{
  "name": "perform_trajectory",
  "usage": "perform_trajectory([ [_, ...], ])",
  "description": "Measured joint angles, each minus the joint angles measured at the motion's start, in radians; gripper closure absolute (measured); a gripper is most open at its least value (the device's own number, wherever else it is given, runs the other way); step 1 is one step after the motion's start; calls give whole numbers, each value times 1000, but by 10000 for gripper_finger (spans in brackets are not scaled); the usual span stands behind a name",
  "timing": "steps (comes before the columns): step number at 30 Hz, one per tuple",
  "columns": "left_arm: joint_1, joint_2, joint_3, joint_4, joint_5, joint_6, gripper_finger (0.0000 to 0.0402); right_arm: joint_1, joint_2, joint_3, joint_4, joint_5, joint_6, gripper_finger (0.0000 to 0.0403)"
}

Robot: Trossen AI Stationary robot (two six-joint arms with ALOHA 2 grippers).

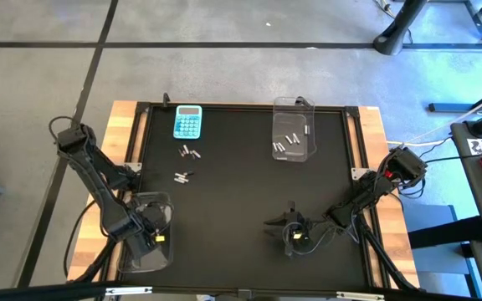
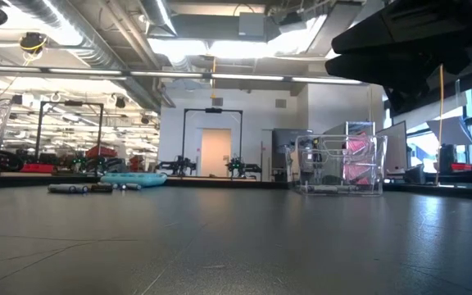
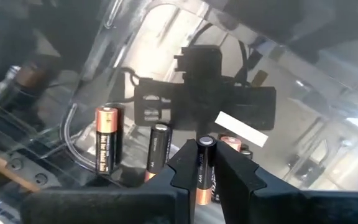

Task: Sort batteries
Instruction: Put the black battery into the bottom transparent bin

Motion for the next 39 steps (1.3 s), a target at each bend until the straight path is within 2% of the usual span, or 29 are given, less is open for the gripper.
perform_trajectory([
  [6, 0, 0, -11, -14, 5, 2, 317, 0, 0, 0, 0, 0, 0, 284],
  [9, 0, -7, -12, -14, 40, 5, 302, 0, 0, 0, 0, 0, 0, 284],
  [13, 0, -50, 7, -57, 61, 8, 297, 0, 0, 0, 0, 1, 0, 284],
  [16, -1, -89, 56, -160, 4, 27, 304, -8, 0, 13, -1, -2, -5, 284],
  [19, -2, -136, 114, -238, -102, 44, 313, -29, 0, 33, -2, -61, -32, 284],
  [21, -2, -167, 148, -258, -216, 74, 318, -51, 0, 50, -2, -115, -75, 284],
  [24, -2, -207, 183, -227, -453, 161, 323, -96, 0, 81, -13, -179, -173, 284],
  [29, -1, -229, 186, -136, -927, 299, 321, -205, 9, 159, -17, -245, -372, 282],
  [31, 0, -224, 186, -108, -1063, 323, 321, -261, 32, 208, -35, -294, -435, 276],
  [34, 8, -215, 186, -76, -1154, 344, 320, -349, 106, 312, -73, -403, -491, 253],
  [37, 13, -213, 186, -46, -1160, 349, 320, -429, 201, 440, -112, -502, -522, 220],
  [39, 13, -213, 186, -25, -1161, 343, 320, -475, 268, 531, -126, -524, -525, 200],
])
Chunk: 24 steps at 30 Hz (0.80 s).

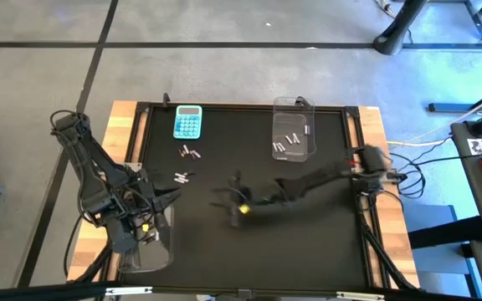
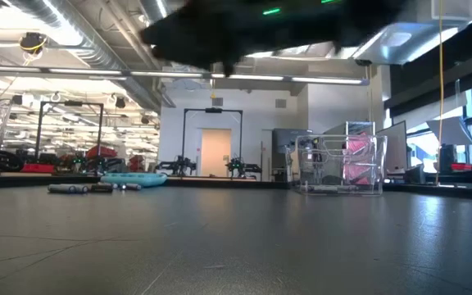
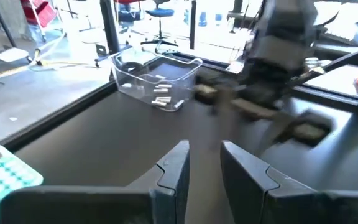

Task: Sort batteries
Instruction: Put the black battery into the bottom transparent bin

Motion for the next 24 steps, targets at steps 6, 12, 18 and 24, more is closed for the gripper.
perform_trajectory([
  [6, 0, 1, -13, 66, -41, 25, 320, -130, 241, 309, -56, -125, 5, 177],
  [12, 0, 7, -44, 105, -69, 37, 320, -211, 451, 584, -221, -159, 8, 191],
  [18, -1, 33, -59, 105, -69, 20, 320, -262, 569, 701, -334, -159, 8, 206],
  [24, -2, 44, -59, 120, -68, 27, 320, -300, 617, 702, -377, -166, 82, 212],
])
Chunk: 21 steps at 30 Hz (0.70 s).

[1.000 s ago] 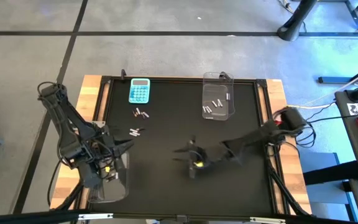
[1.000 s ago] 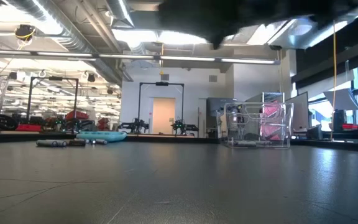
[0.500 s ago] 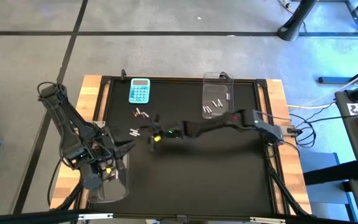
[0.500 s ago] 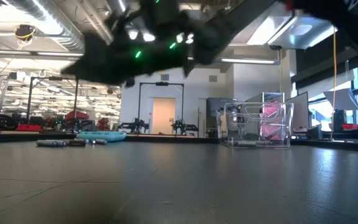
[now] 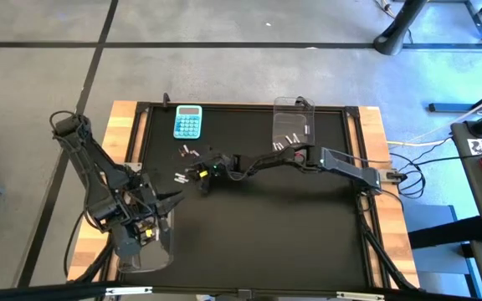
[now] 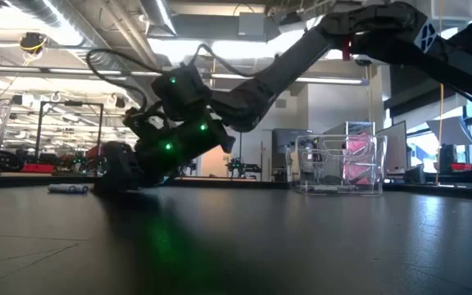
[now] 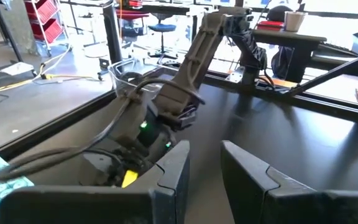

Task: Sort batteries
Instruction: Put the black battery into the bottom transparent bin

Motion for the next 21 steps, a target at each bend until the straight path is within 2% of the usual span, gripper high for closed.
perform_trajectory([
  [4, 0, 1, 0, 10, 0, 14, 320, -20, 9, 4, -16, -59, 21, 214],
  [7, 0, 1, 0, 12, 0, 20, 320, -25, 18, 6, -23, -107, 21, 233],
  [10, 0, 1, 0, 14, 0, 19, 320, -25, 18, 7, -65, -104, 18, 280],
  [14, 0, 1, 0, 30, 1, 20, 320, -25, 17, 9, -124, -100, 34, 370],
  [15, 0, 1, 0, 31, 0, 20, 320, -21, 17, 9, -138, -99, 48, 377],
  [17, 0, 1, 0, 32, 1, 17, 320, -11, 15, 9, -163, -76, 74, 376],
  [21, 0, 1, 0, 35, 25, 8, 320, 50, -21, 6, -258, 71, 57, 375],
])
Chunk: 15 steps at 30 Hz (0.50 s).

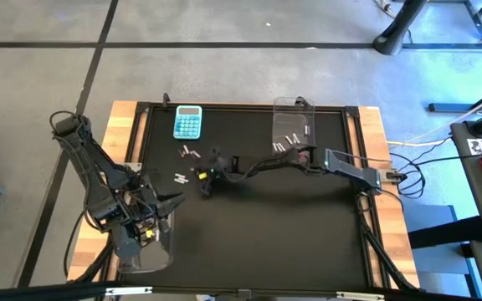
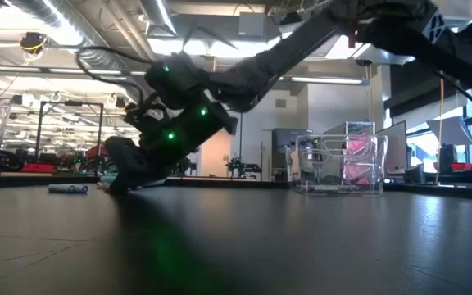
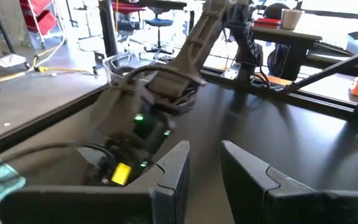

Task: Sort batteries
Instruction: Put the black battery into the bottom transparent bin

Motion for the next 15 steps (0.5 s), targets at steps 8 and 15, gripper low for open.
perform_trajectory([
  [8, -1, 30, 0, 0, 5, -38, 320, 161, -122, -12, -239, 160, -114, 375],
  [15, -22, 67, 0, -1, 11, -65, 320, 265, -246, -11, -619, 441, -176, 375],
])
